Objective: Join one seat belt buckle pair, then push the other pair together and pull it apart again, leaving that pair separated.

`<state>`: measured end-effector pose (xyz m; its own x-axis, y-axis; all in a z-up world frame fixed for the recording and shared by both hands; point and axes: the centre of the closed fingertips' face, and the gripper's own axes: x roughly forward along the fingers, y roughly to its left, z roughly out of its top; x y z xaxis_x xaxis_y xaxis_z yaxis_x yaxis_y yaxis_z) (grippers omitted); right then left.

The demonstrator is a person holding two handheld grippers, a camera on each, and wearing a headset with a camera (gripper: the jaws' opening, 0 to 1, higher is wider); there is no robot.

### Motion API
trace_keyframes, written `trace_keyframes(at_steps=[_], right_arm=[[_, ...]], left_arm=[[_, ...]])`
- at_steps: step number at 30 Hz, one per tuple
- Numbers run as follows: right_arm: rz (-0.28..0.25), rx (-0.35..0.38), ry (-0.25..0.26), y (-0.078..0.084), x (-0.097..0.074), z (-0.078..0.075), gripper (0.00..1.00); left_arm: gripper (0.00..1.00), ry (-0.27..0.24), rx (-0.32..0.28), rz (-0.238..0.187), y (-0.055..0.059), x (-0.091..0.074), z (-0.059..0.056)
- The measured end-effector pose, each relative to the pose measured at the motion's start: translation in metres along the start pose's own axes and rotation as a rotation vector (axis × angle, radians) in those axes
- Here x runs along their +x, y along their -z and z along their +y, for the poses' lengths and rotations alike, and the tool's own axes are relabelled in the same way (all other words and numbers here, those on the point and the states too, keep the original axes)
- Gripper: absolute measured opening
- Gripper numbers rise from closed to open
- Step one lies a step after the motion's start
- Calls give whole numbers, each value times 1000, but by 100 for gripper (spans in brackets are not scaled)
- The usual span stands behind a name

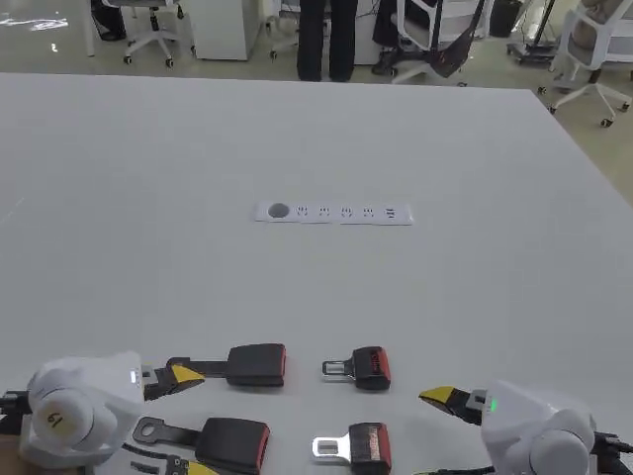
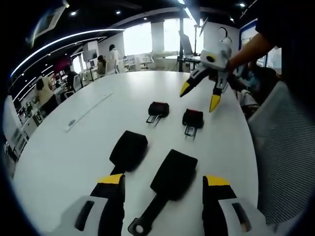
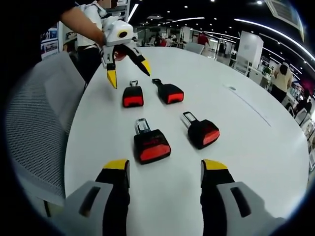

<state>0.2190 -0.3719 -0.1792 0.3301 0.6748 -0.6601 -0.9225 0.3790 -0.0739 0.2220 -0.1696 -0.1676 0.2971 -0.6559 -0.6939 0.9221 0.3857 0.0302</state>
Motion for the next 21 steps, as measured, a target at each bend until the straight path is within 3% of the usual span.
trace_keyframes(at_steps=[8, 21], right_arm=[[9, -43, -40, -1, 7, 6, 49], [25, -137, -96, -1, 20, 13, 39]], left_arm=[[53, 49, 77, 66, 5, 7, -5], [40, 104, 109, 129, 10, 18, -9]])
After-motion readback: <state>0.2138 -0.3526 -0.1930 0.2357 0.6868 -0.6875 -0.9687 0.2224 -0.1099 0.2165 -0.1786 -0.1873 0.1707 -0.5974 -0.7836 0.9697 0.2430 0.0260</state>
